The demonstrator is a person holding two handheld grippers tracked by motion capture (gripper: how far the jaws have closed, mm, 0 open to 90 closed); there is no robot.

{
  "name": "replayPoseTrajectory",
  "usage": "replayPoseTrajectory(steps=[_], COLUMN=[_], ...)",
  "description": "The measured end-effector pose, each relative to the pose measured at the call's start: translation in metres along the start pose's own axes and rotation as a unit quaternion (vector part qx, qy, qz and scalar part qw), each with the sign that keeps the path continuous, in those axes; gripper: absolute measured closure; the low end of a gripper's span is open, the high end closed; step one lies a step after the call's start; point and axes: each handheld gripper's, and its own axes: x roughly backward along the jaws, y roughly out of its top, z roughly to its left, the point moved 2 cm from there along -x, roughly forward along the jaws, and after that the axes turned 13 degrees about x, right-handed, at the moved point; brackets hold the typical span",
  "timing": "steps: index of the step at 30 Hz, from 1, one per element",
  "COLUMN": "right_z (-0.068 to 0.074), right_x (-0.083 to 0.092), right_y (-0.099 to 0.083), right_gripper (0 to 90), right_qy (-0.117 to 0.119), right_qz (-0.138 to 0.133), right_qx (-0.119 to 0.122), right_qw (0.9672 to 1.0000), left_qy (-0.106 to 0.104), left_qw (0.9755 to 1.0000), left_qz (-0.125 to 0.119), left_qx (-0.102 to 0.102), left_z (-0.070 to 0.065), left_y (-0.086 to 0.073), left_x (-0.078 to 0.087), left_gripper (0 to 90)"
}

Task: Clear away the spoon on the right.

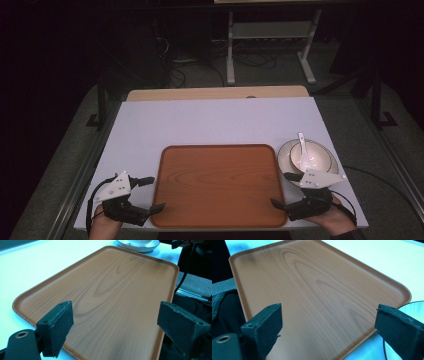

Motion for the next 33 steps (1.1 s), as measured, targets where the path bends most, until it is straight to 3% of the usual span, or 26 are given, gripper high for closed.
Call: replayPoseTrajectory(steps=[17, 33], right_z=[-0.005, -0.02], right_x=[0.002, 0.007], right_y=[0.004, 0.014], right_gripper=[6.9, 7.0], right_qy=[-0.004, -0.019], right_qz=[-0.007, -0.039], right_qx=[0.001, -0.004], right_qw=[1.0, 0.9991], left_qy=[-0.006, -0.006], left_qw=[1.0, 1.0], left_qz=[0.004, -0.001], left_qx=[0.001, -0.004], left_z=[0.001, -0.002], left_y=[-0.001, 0.0], left_x=[-0.002, -0.001], left_gripper=[13.1, 13.1])
